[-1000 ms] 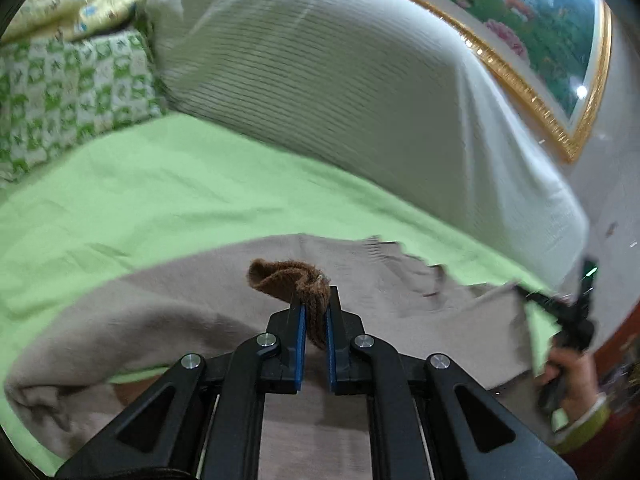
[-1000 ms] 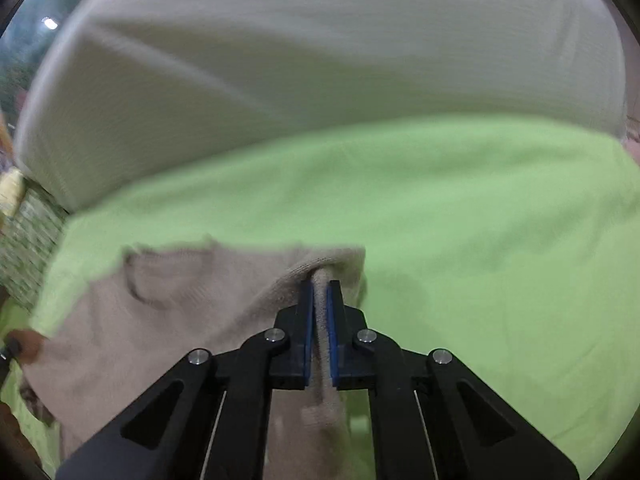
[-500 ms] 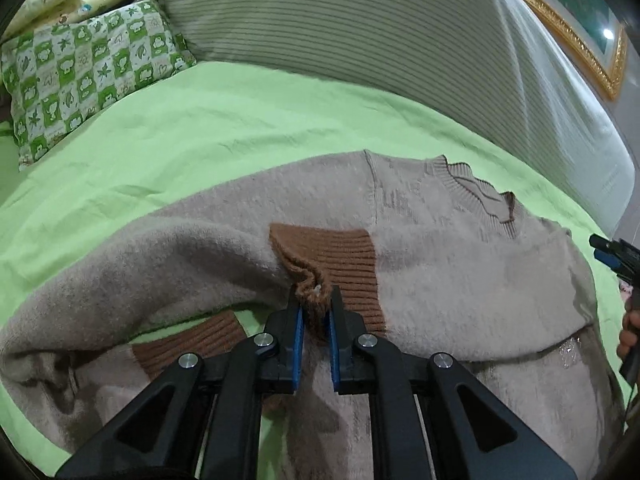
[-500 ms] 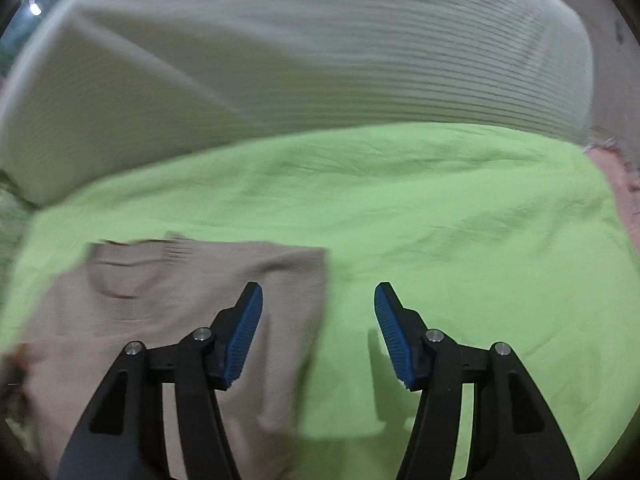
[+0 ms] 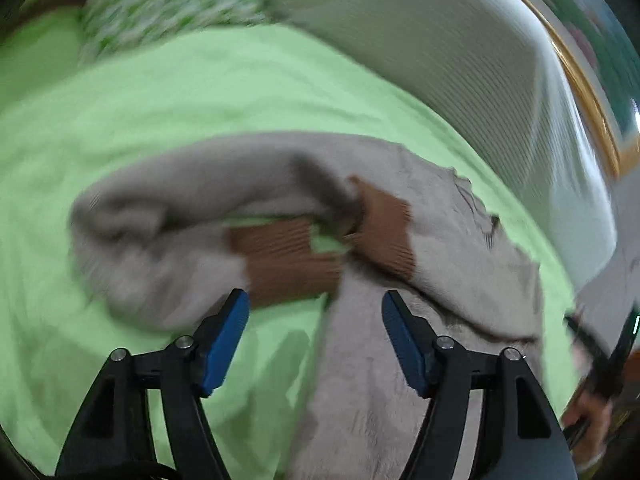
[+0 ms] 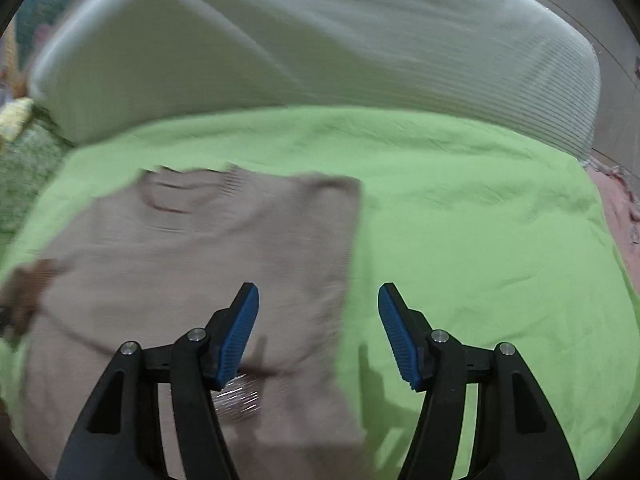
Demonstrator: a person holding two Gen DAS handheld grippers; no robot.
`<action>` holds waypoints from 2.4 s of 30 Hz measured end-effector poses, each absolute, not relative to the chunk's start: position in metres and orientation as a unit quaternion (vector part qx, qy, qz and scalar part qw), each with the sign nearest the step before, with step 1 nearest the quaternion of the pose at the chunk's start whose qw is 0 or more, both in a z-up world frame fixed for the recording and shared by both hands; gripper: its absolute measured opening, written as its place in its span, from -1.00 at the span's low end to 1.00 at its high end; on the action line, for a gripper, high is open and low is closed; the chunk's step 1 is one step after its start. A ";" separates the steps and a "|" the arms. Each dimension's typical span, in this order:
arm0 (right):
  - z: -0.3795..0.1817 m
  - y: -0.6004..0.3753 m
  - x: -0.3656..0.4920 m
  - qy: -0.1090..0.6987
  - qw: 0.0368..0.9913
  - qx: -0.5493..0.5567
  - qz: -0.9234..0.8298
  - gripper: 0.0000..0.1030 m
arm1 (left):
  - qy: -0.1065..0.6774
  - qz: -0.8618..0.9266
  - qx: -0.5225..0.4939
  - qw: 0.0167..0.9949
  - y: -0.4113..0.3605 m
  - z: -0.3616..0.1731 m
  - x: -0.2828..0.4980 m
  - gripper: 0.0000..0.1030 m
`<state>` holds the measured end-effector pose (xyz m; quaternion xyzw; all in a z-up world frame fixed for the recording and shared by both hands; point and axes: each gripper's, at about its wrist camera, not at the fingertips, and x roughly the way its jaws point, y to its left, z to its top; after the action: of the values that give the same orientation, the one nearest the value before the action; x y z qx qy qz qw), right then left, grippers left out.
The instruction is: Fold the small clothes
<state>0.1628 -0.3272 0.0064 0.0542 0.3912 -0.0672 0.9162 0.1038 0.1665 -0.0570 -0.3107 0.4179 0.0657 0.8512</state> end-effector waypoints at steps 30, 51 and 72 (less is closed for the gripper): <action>-0.014 -0.247 0.093 0.430 0.894 0.124 0.013 0.30 | 0.292 0.205 -0.565 0.744 0.284 -0.058 0.120 -0.79; 0.018 -0.338 0.059 0.370 0.907 0.182 -0.082 0.30 | 0.436 -0.070 0.004 0.897 -0.029 0.002 0.165 0.53; -0.002 -0.283 0.319 0.495 0.849 0.153 -0.100 0.30 | 0.486 -0.025 0.011 0.873 0.093 -0.048 0.240 0.21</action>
<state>0.3189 -0.2835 -0.0023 0.1525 0.4953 -0.0996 0.8494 0.2395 0.0927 -0.0480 0.0108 0.4862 -0.0252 0.8734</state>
